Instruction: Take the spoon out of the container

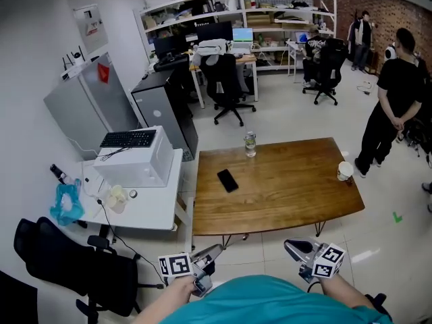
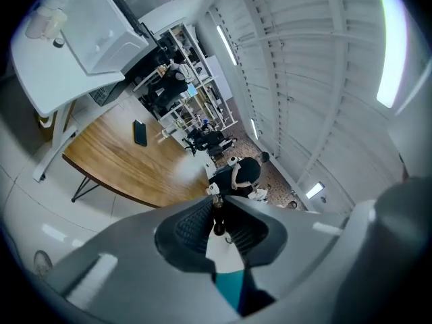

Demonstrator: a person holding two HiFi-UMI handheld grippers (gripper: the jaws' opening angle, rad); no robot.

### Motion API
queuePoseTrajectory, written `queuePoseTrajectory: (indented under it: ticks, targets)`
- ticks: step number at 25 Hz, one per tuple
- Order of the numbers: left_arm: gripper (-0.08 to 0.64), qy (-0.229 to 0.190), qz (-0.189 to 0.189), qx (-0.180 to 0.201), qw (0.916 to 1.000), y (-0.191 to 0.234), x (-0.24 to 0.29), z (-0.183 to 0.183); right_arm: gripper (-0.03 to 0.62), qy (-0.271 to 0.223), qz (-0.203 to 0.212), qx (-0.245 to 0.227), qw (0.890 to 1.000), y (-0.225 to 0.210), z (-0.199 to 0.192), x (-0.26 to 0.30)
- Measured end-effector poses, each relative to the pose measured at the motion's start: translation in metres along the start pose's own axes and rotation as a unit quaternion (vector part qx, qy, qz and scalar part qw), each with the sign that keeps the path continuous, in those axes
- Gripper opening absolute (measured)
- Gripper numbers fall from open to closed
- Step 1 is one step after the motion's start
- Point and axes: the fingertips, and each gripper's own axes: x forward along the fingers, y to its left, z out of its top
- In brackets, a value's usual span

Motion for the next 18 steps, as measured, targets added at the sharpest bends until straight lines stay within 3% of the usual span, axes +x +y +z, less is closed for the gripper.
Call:
queuePoseTrajectory:
  ticks: [3, 7, 9, 10, 11, 13, 15, 18]
  targets:
    - [0.048, -0.012, 0.011, -0.062, 0.9979, 0.010, -0.043, 0.010, 0.002, 0.006, -0.006, 0.010, 1.000, 0.032, -0.016, 0.035]
    - [0.048, -0.023, 0.018, -0.051, 0.9983, 0.027, -0.099, 0.040, 0.002, 0.019, -0.007, 0.012, 1.000, 0.059, -0.041, 0.092]
    - [0.048, -0.026, 0.012, -0.001, 0.9996, 0.032, -0.120, 0.057, 0.002, 0.021, -0.002, 0.010, 1.000, 0.067, -0.049, 0.125]
    - [0.048, -0.026, 0.003, 0.043, 0.9987, 0.034, -0.128, 0.067, 0.002, 0.021, 0.001, 0.012, 1.000, 0.071, -0.052, 0.138]
    - [0.048, -0.026, -0.010, 0.099, 0.9947, 0.034, -0.132, 0.076, 0.002, 0.022, 0.005, 0.013, 1.000, 0.077, -0.054, 0.147]
    - [0.048, -0.026, -0.036, 0.203, 0.9783, 0.031, -0.137, 0.089, 0.000, 0.031, 0.013, 0.011, 0.999, 0.086, -0.055, 0.156]
    - [0.048, -0.028, -0.042, 0.232, 0.9714, 0.029, -0.141, 0.091, 0.000, 0.038, 0.018, 0.008, 0.999, 0.089, -0.056, 0.158]
    - [0.048, -0.030, -0.038, 0.232, 0.9716, 0.030, -0.144, 0.090, 0.000, 0.041, 0.019, 0.005, 0.999, 0.087, -0.057, 0.159]
